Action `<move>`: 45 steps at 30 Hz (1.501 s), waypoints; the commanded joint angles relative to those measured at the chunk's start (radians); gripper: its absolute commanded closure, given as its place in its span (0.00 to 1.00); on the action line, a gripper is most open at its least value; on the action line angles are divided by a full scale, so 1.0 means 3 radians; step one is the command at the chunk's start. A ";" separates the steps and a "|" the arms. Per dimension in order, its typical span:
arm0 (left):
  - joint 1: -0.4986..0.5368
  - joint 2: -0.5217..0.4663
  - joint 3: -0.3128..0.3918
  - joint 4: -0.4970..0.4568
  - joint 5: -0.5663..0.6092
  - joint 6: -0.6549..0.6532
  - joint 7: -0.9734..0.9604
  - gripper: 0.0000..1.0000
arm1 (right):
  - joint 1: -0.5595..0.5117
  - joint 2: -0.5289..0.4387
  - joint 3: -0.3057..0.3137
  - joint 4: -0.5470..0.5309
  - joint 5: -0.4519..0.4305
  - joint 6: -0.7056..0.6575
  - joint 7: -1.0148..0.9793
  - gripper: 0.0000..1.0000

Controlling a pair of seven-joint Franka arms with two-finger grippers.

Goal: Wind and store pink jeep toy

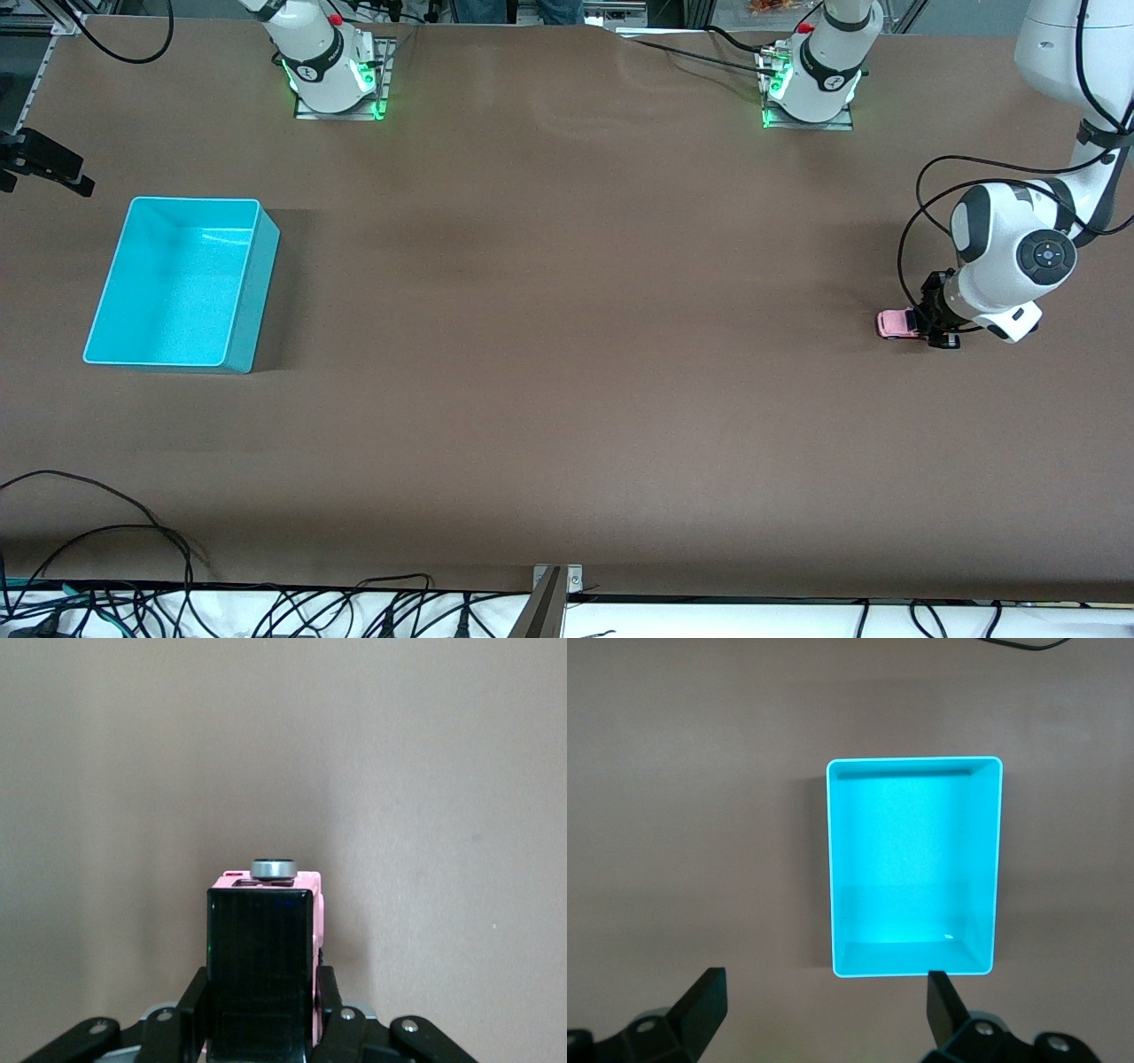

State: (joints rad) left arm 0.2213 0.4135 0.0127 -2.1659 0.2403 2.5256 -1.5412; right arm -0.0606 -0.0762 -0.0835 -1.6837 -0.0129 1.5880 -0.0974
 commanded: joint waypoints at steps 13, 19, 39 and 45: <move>0.0157 0.0161 0.0004 0.0214 0.0140 0.0019 0.0106 0.00 | 0.0013 -0.0012 -0.0008 0.0054 -0.0034 -0.0047 -0.0033 0.00; 0.0203 0.0069 -0.0002 0.0378 0.0130 -0.0365 0.0279 0.00 | 0.0013 -0.0012 -0.0008 0.0054 -0.0034 -0.0047 -0.0033 0.00; 0.0167 -0.0100 -0.0047 0.0884 0.0084 -0.1152 0.0551 0.00 | 0.0008 -0.0007 -0.0013 0.0054 -0.0034 -0.0047 -0.0033 0.00; 0.0188 -0.0136 -0.0185 0.1155 0.0079 -0.1536 0.0842 0.00 | 0.0013 -0.0007 -0.0003 0.0054 -0.0034 -0.0047 -0.0033 0.00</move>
State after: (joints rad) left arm 0.2770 0.3908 -0.0169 -1.8915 0.2542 2.1698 -1.3654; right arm -0.0604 -0.0762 -0.0833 -1.6835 -0.0129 1.5880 -0.0975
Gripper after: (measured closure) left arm 0.000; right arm 0.000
